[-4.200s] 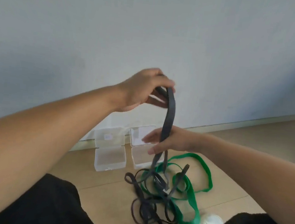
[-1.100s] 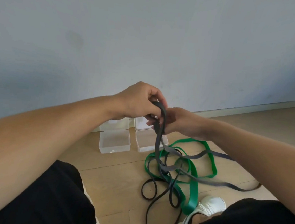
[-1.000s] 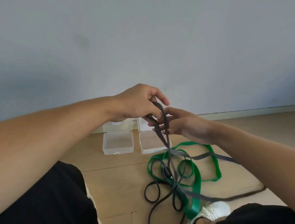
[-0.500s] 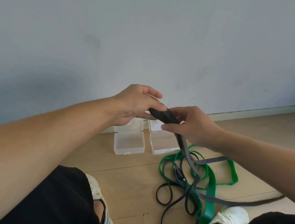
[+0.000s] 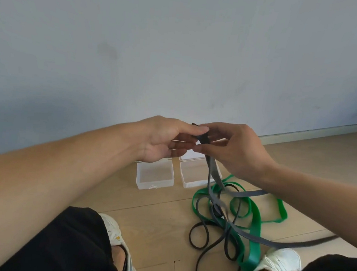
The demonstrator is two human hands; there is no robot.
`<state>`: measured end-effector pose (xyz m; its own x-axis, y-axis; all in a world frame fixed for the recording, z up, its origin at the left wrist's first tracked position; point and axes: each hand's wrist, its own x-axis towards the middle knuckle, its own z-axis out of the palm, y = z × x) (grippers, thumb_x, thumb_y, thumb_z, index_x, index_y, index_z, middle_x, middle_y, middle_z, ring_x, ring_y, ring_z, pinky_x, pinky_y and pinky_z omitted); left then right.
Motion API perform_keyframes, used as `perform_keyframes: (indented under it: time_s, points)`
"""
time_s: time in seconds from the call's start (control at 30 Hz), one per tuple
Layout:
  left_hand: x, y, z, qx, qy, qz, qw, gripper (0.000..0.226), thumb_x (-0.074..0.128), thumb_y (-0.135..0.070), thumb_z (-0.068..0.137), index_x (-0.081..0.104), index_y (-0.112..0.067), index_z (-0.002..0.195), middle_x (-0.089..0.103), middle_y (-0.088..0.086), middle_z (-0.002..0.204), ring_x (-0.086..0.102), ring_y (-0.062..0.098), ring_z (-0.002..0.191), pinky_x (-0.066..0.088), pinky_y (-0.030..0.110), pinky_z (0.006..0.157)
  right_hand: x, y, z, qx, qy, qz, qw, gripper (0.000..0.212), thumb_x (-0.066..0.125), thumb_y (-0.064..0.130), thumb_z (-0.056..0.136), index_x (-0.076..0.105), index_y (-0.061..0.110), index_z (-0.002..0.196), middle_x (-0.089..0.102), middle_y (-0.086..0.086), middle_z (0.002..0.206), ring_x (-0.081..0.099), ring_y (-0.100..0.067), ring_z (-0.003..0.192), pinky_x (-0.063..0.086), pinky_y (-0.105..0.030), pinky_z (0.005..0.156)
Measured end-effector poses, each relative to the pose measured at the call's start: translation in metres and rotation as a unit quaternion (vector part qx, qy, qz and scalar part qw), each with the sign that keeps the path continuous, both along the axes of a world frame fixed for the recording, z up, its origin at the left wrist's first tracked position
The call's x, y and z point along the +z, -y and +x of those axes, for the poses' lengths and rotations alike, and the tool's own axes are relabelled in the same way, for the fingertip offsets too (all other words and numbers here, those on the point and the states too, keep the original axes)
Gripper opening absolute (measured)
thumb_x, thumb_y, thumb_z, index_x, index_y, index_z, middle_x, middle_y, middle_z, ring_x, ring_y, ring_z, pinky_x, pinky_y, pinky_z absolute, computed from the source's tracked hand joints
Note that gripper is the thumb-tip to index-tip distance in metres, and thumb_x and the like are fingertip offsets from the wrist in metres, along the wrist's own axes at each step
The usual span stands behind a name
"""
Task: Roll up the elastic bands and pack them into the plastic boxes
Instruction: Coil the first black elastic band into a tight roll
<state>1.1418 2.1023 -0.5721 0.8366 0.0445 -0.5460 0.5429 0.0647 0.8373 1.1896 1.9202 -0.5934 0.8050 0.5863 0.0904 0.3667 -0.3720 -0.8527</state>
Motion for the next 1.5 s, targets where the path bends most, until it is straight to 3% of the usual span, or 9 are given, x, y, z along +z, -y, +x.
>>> perform_keyframes:
  time_s: [0.13,0.43,0.63,0.8,0.9,1.03,1.2,1.33,1.5]
  points:
    - [0.005,-0.006,-0.002,-0.025,0.005,-0.037,0.999,0.031,0.080,-0.033,0.069,0.075,-0.012,0.091,0.070,0.000,0.079,0.064,0.014,0.078,0.053,0.022,0.070,0.003,0.003,0.001,0.001,-0.005,0.031,1.000,0.026,0.082,0.013,0.082,0.080,0.032,0.100,0.078,0.022,0.088,0.073,0.004,0.085,0.055,-0.013,0.083]
    - [0.014,-0.021,-0.006,-0.095,0.027,-0.110,0.989,0.029,0.069,-0.027,0.082,0.076,-0.007,0.101,0.075,0.005,0.090,0.066,0.013,0.074,0.058,0.025,0.076,0.007,0.007,-0.005,0.039,-0.028,0.142,0.989,0.028,0.077,0.003,0.085,0.078,0.015,0.111,0.081,0.006,0.099,0.076,-0.009,0.097,0.057,-0.024,0.092]
    - [0.014,-0.010,-0.002,-0.082,0.118,0.083,0.986,0.032,0.062,-0.032,0.097,0.076,-0.005,0.103,0.060,0.001,0.087,0.052,0.012,0.073,0.051,0.026,0.073,0.006,0.010,-0.010,-0.017,0.038,0.144,0.989,0.029,0.078,0.008,0.087,0.078,0.024,0.110,0.079,0.019,0.099,0.073,0.002,0.097,0.055,-0.018,0.093]
    - [0.015,-0.003,-0.007,-0.108,0.153,0.096,0.978,0.026,0.062,-0.031,0.098,0.080,-0.011,0.097,0.068,0.001,0.092,0.052,0.017,0.077,0.044,0.029,0.073,0.001,0.005,-0.015,-0.044,0.113,0.092,0.988,0.031,0.079,0.020,0.087,0.075,0.041,0.109,0.069,0.041,0.090,0.064,0.019,0.100,0.045,-0.003,0.089]
    - [0.015,0.000,-0.010,-0.158,0.170,0.185,0.955,0.023,0.075,-0.040,0.087,0.083,-0.024,0.101,0.079,-0.004,0.108,0.060,0.025,0.099,0.043,0.026,0.080,0.002,0.005,-0.013,-0.044,0.174,0.091,0.980,0.029,0.078,0.021,0.088,0.076,0.027,0.117,0.070,0.030,0.102,0.066,0.010,0.104,0.049,-0.009,0.088]
    - [0.013,0.005,-0.013,-0.127,0.179,0.193,0.956,0.022,0.075,-0.043,0.083,0.085,-0.025,0.088,0.080,0.006,0.098,0.053,0.014,0.081,0.043,0.029,0.078,-0.004,-0.001,-0.011,-0.005,0.272,0.100,0.957,0.030,0.083,0.010,0.083,0.078,0.016,0.112,0.071,0.001,0.097,0.068,-0.014,0.089,0.053,-0.021,0.077]
    - [0.015,0.005,-0.013,-0.139,0.166,0.191,0.957,0.024,0.066,-0.035,0.095,0.084,-0.025,0.082,0.077,-0.011,0.087,0.046,0.012,0.075,0.039,0.029,0.077,-0.006,-0.006,-0.005,-0.007,0.317,0.087,0.945,0.028,0.086,0.015,0.080,0.079,0.014,0.107,0.070,-0.001,0.090,0.066,-0.018,0.086,0.052,-0.024,0.076]
    - [0.012,0.005,-0.012,-0.152,0.150,0.188,0.959,0.030,0.063,-0.043,0.095,0.084,-0.022,0.096,0.068,0.000,0.092,0.042,0.018,0.082,0.038,0.030,0.080,-0.004,-0.004,-0.003,0.007,0.328,0.089,0.941,0.030,0.087,0.017,0.079,0.079,0.013,0.107,0.077,0.000,0.101,0.071,-0.012,0.096,0.056,-0.028,0.084]
    - [0.010,0.003,-0.014,-0.167,0.125,0.090,0.974,0.032,0.054,-0.035,0.102,0.083,-0.025,0.095,0.072,-0.014,0.090,0.047,0.014,0.086,0.040,0.029,0.084,0.005,-0.003,-0.008,0.027,0.333,0.070,0.940,0.063,0.083,0.018,0.083,0.058,0.016,0.140,0.080,0.004,0.100,0.076,-0.014,0.091,0.060,-0.034,0.078]
